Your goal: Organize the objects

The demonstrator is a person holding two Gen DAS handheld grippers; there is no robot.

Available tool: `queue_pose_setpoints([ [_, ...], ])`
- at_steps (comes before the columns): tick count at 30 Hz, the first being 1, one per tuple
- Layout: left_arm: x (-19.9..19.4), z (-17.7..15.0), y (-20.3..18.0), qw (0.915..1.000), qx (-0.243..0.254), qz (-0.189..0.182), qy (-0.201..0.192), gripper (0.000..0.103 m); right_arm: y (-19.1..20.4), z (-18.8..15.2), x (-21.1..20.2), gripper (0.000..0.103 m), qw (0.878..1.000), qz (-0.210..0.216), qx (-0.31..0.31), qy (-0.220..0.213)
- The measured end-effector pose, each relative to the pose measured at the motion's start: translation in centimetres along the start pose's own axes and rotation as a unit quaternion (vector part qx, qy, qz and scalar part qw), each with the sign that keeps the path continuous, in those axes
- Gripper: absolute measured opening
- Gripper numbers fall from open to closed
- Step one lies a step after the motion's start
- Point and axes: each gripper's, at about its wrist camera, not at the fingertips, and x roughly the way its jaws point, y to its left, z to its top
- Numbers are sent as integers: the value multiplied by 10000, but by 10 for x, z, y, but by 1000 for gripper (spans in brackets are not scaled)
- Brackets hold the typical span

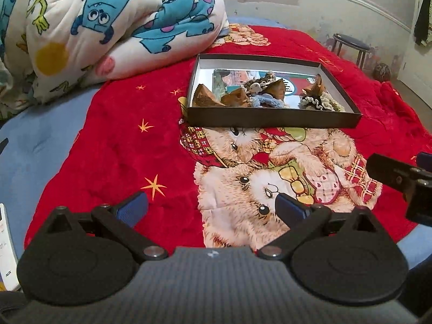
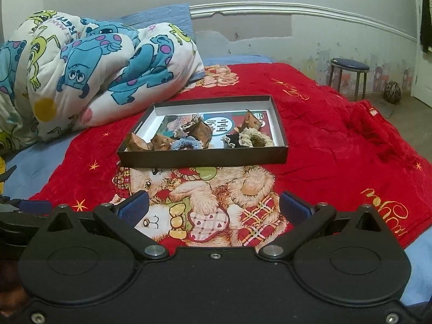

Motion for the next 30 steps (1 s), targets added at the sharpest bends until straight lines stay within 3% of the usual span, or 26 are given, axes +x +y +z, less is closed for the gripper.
queue_pose_setpoints([
  [9,2,2,4,9999,-87,-96,75,103,2,0,5,103,9999,-128,6,17],
  [23,12,-5,-11,9982,263,199,501,103,1,-4,17,103,9989,-169,1,434],
  [30,16,-4,-7,9972,172,-29,723,103,0,-4,22,103,9984,-216,30,513],
])
